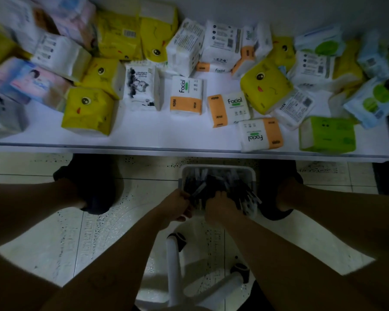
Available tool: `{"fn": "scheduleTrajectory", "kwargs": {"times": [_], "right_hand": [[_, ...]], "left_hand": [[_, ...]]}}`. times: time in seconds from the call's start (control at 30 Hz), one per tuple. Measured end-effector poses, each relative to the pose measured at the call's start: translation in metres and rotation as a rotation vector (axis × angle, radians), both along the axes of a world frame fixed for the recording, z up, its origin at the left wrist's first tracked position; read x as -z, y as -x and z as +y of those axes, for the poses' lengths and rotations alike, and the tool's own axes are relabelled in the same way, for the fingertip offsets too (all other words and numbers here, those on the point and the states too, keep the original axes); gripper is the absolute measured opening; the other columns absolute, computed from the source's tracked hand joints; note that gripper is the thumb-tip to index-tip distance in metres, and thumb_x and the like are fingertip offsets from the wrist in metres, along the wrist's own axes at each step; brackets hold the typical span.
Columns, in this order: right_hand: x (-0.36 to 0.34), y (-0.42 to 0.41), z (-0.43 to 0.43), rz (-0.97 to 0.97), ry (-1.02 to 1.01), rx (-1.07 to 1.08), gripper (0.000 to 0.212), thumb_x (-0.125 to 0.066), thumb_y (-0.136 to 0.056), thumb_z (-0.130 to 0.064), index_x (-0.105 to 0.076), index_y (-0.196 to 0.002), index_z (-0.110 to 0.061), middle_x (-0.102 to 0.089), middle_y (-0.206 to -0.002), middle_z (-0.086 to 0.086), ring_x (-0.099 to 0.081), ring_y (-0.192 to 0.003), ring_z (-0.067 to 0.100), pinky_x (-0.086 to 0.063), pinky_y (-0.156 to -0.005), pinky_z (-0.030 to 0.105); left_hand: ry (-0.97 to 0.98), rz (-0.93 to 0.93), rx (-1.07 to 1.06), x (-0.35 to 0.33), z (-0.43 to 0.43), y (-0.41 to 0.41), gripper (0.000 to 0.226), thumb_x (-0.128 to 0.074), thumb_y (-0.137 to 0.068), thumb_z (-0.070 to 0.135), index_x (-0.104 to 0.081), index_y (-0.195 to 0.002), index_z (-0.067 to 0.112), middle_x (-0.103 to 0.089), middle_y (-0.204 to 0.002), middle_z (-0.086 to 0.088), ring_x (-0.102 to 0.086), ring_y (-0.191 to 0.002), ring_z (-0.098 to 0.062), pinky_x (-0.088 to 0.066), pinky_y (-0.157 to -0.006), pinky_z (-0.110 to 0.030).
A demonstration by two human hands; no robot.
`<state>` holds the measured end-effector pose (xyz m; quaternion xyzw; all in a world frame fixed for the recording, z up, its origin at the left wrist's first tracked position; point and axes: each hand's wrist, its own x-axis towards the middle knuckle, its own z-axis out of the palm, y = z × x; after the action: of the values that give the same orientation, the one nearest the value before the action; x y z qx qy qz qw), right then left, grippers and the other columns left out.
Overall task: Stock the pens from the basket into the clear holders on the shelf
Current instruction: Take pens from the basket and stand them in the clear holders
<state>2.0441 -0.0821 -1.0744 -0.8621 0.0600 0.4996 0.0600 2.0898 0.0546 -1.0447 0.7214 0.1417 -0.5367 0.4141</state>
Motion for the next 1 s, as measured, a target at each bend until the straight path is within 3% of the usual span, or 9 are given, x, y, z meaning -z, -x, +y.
{"fn": "scheduleTrajectory", "kwargs": {"times": [0.23,0.37,0.47,0.63,0.73,0.8,0.87,0.9,1.0], "right_hand": [[0.005,-0.006,0.001,0.007,-0.057,0.141,0.039,-0.044,-0.096,-0.016,-0.048,-0.132,0.000,-0.036,-0.139,0.023,-0.038,-0.126,0.038,-0.037,-0.105,0.042],[0.011,-0.014,-0.009,0.008,-0.074,0.325,0.027,-0.055,-0.094,-0.020,-0.064,-0.111,-0.001,-0.061,-0.115,0.017,-0.058,-0.108,0.033,-0.047,-0.082,0.034],[0.008,-0.014,-0.015,-0.169,-0.041,0.434,0.018,-0.060,-0.092,-0.022,-0.067,-0.093,-0.006,-0.067,-0.094,0.012,-0.065,-0.091,0.027,-0.046,-0.066,0.027],[-0.010,-0.011,-0.030,-0.220,-0.026,0.579,0.034,-0.056,-0.092,-0.011,-0.048,-0.059,-0.010,-0.048,-0.060,0.004,-0.045,-0.052,0.015,-0.034,-0.043,0.021],[-0.028,-0.007,-0.035,-0.083,-0.081,0.585,0.032,-0.046,-0.096,-0.009,-0.047,-0.065,-0.014,-0.048,-0.066,0.004,-0.036,-0.052,0.013,-0.036,-0.048,0.021],[-0.039,-0.005,-0.033,-0.042,-0.058,0.543,0.023,-0.040,-0.100,-0.007,-0.062,-0.092,-0.006,-0.062,-0.090,0.010,-0.040,-0.057,0.018,-0.041,-0.063,0.030],[-0.050,-0.003,-0.032,-0.014,0.000,0.333,0.029,-0.035,-0.103,-0.007,-0.060,-0.114,0.000,-0.061,-0.103,0.015,-0.046,-0.065,0.022,-0.040,-0.074,0.035],[-0.053,0.000,-0.031,-0.005,-0.038,0.361,0.030,-0.035,-0.103,-0.007,-0.058,-0.120,0.001,-0.058,-0.102,0.016,-0.045,-0.065,0.022,-0.041,-0.076,0.035],[-0.063,0.006,-0.024,-0.028,-0.243,0.875,0.029,-0.044,-0.096,-0.002,-0.055,-0.122,0.005,-0.064,-0.101,0.018,-0.052,-0.067,0.022,-0.052,-0.079,0.036]], "left_hand": [[0.025,-0.003,-0.132,-0.001,0.008,-0.006,0.039,-0.048,-0.091,-0.002,-0.053,-0.126,0.014,-0.062,-0.097,-0.017,-0.056,-0.081,-0.024,-0.043,-0.066,-0.030],[-0.007,-0.011,-0.140,0.002,0.011,-0.003,0.038,-0.049,-0.092,0.000,-0.052,-0.126,0.015,-0.063,-0.102,-0.018,-0.055,-0.078,-0.022,-0.043,-0.064,-0.028],[-0.020,-0.042,-0.141,0.002,0.012,-0.002,0.035,-0.050,-0.091,0.000,-0.052,-0.122,0.016,-0.062,-0.104,-0.016,-0.055,-0.077,-0.020,-0.044,-0.062,-0.027],[-0.003,-0.129,-0.084,-0.009,0.003,-0.006,0.026,-0.046,-0.090,-0.002,-0.050,-0.108,0.017,-0.055,-0.105,-0.010,-0.053,-0.081,-0.018,-0.043,-0.058,-0.025],[0.028,-0.217,-0.048,-0.021,-0.001,-0.004,0.017,-0.046,-0.095,0.007,-0.048,-0.107,0.018,-0.055,-0.100,-0.006,-0.049,-0.073,-0.010,-0.038,-0.054,-0.020],[0.067,-0.295,-0.029,-0.029,-0.003,-0.001,0.012,-0.043,-0.100,0.015,-0.050,-0.108,0.021,-0.057,-0.092,-0.003,-0.049,-0.068,-0.007,-0.037,-0.054,-0.019],[0.096,-0.350,-0.045,-0.038,-0.004,0.003,0.017,-0.040,-0.102,0.018,-0.055,-0.108,0.022,-0.058,-0.083,-0.003,-0.051,-0.068,-0.010,-0.039,-0.056,-0.021],[0.111,-0.362,-0.074,-0.042,-0.006,0.005,0.019,-0.040,-0.102,0.017,-0.058,-0.107,0.021,-0.058,-0.081,-0.004,-0.053,-0.069,-0.012,-0.041,-0.057,-0.021],[0.135,-0.391,-0.172,-0.057,-0.009,0.012,0.023,-0.041,-0.098,0.006,-0.057,-0.087,0.018,-0.058,-0.079,-0.007,-0.053,-0.067,-0.014,-0.044,-0.054,-0.020]]}}
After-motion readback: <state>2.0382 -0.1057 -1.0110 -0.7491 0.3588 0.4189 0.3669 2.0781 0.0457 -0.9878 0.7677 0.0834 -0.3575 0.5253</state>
